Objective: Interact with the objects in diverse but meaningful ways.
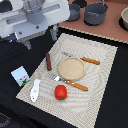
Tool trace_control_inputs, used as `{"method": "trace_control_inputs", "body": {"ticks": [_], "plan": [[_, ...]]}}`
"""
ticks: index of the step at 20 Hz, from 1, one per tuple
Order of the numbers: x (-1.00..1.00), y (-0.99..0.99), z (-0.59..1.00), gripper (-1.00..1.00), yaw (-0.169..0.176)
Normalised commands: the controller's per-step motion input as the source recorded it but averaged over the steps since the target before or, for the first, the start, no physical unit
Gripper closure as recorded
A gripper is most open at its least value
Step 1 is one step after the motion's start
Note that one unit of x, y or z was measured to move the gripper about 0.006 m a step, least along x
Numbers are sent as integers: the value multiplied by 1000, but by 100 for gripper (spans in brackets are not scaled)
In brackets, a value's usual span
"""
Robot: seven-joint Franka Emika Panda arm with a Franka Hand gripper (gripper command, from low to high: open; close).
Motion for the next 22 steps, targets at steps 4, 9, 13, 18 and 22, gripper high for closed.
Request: {"method": "trace_control_inputs", "body": {"ticks": [4, 9, 13, 18, 22], "plan": [[268, -346, -121, -100, -29], [243, -339, -295, -100, -28], [251, -386, -369, -100, -37], [144, -407, -409, -100, -33], [71, -441, -403, -100, -32]]}}
